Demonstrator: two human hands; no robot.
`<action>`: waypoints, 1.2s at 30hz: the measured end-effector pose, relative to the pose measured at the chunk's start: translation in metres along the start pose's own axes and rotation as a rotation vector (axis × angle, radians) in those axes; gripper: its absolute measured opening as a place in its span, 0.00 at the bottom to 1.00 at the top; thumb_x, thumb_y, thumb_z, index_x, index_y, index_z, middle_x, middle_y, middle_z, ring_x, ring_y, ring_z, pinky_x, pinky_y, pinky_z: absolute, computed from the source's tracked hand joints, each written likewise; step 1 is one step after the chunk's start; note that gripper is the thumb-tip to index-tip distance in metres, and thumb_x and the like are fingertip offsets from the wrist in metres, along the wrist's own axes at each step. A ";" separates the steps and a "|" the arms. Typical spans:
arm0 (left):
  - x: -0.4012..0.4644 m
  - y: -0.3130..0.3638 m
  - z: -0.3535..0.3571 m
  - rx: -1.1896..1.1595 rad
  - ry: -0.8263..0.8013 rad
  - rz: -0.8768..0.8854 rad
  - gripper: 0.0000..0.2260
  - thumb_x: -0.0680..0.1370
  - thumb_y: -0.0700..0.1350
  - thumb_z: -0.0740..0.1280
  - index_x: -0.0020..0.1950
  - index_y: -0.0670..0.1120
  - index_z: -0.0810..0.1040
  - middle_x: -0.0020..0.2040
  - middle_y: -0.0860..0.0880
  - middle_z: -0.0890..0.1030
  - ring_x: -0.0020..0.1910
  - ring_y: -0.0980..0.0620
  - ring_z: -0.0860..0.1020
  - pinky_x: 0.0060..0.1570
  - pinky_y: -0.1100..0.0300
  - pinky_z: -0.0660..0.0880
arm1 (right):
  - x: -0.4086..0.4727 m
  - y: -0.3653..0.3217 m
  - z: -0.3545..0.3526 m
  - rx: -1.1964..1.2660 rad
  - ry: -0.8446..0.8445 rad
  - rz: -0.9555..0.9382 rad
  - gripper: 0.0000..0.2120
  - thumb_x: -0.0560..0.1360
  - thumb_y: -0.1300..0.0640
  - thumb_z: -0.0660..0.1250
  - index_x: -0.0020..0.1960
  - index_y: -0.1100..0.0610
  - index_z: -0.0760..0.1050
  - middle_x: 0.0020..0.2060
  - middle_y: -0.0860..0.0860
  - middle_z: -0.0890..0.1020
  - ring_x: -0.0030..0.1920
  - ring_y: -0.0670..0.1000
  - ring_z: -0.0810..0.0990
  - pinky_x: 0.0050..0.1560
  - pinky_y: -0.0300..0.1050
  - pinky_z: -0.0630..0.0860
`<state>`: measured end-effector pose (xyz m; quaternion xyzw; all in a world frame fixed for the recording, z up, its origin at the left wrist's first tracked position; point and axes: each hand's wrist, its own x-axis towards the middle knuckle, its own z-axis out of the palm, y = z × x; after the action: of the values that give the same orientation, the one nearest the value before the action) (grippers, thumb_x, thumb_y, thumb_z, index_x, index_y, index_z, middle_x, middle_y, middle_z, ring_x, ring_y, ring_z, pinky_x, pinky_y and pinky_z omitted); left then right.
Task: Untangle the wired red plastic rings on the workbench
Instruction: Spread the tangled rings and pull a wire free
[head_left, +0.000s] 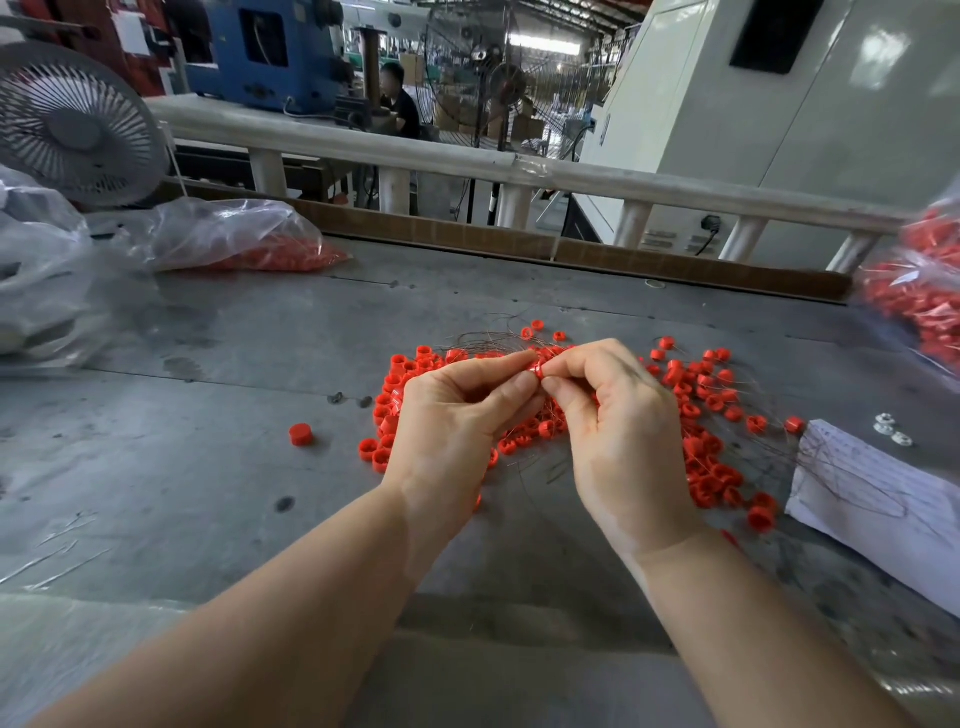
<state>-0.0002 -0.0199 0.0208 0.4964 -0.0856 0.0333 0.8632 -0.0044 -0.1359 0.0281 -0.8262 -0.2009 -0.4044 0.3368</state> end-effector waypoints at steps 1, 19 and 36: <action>0.000 0.000 0.000 0.012 0.005 0.004 0.08 0.69 0.35 0.69 0.40 0.47 0.85 0.40 0.47 0.85 0.41 0.55 0.83 0.40 0.68 0.77 | 0.000 -0.001 0.000 -0.012 -0.001 -0.007 0.02 0.70 0.68 0.67 0.41 0.67 0.78 0.37 0.57 0.80 0.40 0.56 0.80 0.42 0.51 0.77; 0.002 -0.004 -0.003 0.012 -0.042 0.009 0.09 0.71 0.32 0.67 0.45 0.43 0.83 0.41 0.47 0.85 0.42 0.54 0.83 0.41 0.68 0.77 | -0.002 0.002 0.000 0.017 -0.024 0.060 0.02 0.72 0.68 0.67 0.41 0.66 0.78 0.38 0.56 0.79 0.40 0.54 0.78 0.44 0.45 0.73; -0.004 -0.003 0.001 0.197 -0.004 0.159 0.10 0.73 0.31 0.68 0.44 0.46 0.82 0.38 0.53 0.85 0.40 0.58 0.83 0.40 0.70 0.76 | -0.004 -0.006 0.002 0.041 -0.019 0.186 0.01 0.73 0.67 0.68 0.43 0.64 0.78 0.39 0.51 0.77 0.41 0.50 0.77 0.44 0.36 0.72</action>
<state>-0.0043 -0.0219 0.0182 0.5704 -0.1226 0.1091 0.8048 -0.0089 -0.1304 0.0265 -0.8382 -0.1349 -0.3593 0.3875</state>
